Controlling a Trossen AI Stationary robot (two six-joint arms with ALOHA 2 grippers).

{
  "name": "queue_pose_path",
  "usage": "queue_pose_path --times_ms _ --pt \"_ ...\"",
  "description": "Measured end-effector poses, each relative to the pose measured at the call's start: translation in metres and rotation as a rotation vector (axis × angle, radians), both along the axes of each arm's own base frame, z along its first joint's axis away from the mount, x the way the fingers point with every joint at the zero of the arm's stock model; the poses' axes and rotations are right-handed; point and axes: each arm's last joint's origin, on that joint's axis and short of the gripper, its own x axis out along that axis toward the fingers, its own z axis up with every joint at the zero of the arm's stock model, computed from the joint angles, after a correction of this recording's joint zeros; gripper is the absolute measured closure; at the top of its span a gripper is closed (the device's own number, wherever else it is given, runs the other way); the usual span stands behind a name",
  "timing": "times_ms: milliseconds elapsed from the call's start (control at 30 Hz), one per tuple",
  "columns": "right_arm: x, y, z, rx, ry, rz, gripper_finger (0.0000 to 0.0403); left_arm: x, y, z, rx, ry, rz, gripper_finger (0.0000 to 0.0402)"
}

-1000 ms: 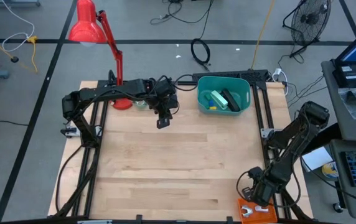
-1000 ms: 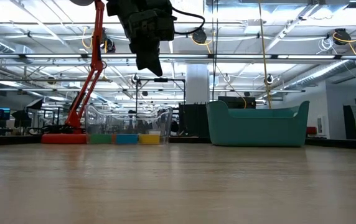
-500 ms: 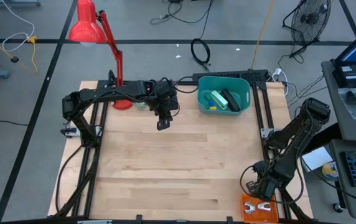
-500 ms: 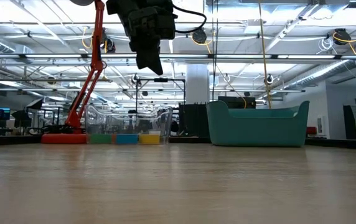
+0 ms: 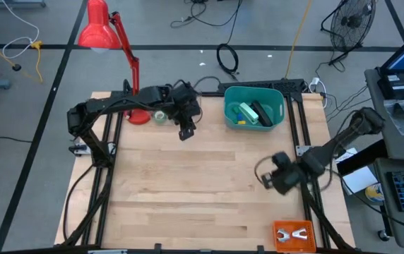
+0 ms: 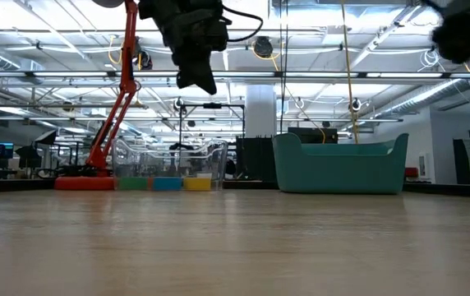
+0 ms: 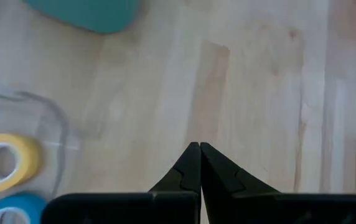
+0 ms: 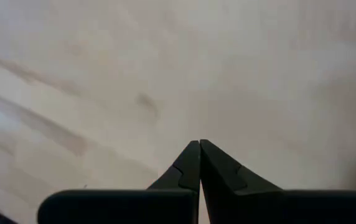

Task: Pick and place Stapler, Stapler remover, tape
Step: Adjust the transparent bin

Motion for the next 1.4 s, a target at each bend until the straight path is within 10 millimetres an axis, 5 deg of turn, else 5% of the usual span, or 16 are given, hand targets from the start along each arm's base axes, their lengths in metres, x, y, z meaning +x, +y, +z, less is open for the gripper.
queue_pose_path --times_ms 567,700,1000,1167,1400 --pt "0.061 -0.106 0.024 -0.307 -0.381 -0.050 0.0403 -0.068 0.059 0.028 -0.034 0.035 0.269 0.0401" --pt "0.066 -0.117 0.029 -0.338 -0.440 -0.070 0.0403 -0.075 0.056 0.000 -0.102 0.127 0.258 0.0401" --pt "0.067 -0.119 0.030 -0.351 -0.458 -0.067 0.0403 -0.105 0.038 -0.109 -0.136 0.374 0.244 0.0401" --pt "0.068 -0.119 0.030 -0.352 -0.458 -0.068 0.0403 -0.110 0.035 -0.128 0.058 0.434 0.227 0.0401" --pt "0.068 -0.119 0.030 -0.351 -0.460 -0.074 0.0403 -0.104 0.033 -0.128 0.134 0.416 0.189 0.0402"
